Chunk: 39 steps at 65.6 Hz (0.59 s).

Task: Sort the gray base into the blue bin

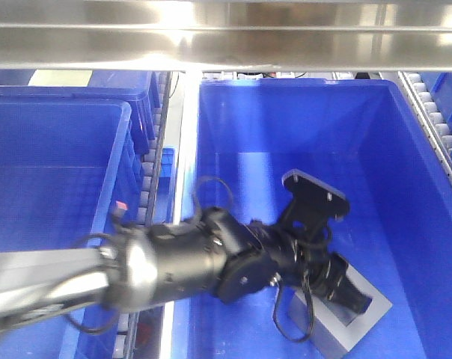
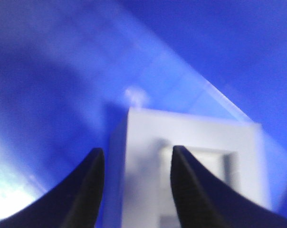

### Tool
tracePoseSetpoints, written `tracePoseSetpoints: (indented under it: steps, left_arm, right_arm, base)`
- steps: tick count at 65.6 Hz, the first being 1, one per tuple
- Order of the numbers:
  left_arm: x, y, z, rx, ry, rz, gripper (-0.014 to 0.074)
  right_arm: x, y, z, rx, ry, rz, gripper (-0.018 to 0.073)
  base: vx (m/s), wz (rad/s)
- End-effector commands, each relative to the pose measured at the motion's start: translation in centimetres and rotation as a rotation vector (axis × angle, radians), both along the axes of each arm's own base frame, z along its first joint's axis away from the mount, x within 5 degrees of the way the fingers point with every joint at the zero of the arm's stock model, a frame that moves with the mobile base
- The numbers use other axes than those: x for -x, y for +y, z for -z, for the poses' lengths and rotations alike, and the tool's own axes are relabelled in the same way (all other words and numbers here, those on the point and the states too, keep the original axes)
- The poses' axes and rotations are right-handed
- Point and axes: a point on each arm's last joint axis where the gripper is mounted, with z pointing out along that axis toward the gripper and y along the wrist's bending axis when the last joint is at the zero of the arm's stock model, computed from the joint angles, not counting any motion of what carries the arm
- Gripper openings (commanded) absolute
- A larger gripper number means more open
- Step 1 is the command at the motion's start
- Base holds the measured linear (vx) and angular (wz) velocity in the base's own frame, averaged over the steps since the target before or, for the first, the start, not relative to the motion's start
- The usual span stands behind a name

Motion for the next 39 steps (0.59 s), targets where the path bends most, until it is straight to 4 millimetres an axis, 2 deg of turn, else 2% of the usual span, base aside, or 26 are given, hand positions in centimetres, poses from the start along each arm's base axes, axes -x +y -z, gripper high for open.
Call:
tracePoseSetpoints:
  steps: [1, 10, 18, 26, 39]
  left_arm:
    - [0.8, 1.0, -5.0, 0.175, -0.086, -0.021, 0.0183]
    - [2.5, 3.5, -5.8, 0.264, -0.14, -0.033, -0.001]
    - [4.7, 6.8, -6.9, 0.334, -0.198, -0.035, -0.0008]
    - [6.6, 10.2, -7.3, 0.328, -0.198, -0.043, -0.0008]
    - [10.7, 16.0, -8.4, 0.393, -0.241, -0.042, -0.0008]
  right_arm:
    - [-0.1, 0.0, -0.1, 0.02, -0.028, 0.0, -0.0005]
    - [-0.1, 0.0, -0.1, 0.02, -0.028, 0.0, -0.0005]
    - [-0.1, 0.0, -0.1, 0.02, -0.028, 0.0, -0.0005]
    - [-0.1, 0.0, -0.1, 0.02, -0.028, 0.0, -0.0005]
    - [-0.1, 0.0, -0.1, 0.02, -0.028, 0.0, -0.0005]
  base:
    - [0.0, 0.0]
    - [0.0, 0.0]
    - [0.0, 0.0]
    - [0.0, 0.0]
    - [0.0, 0.0]
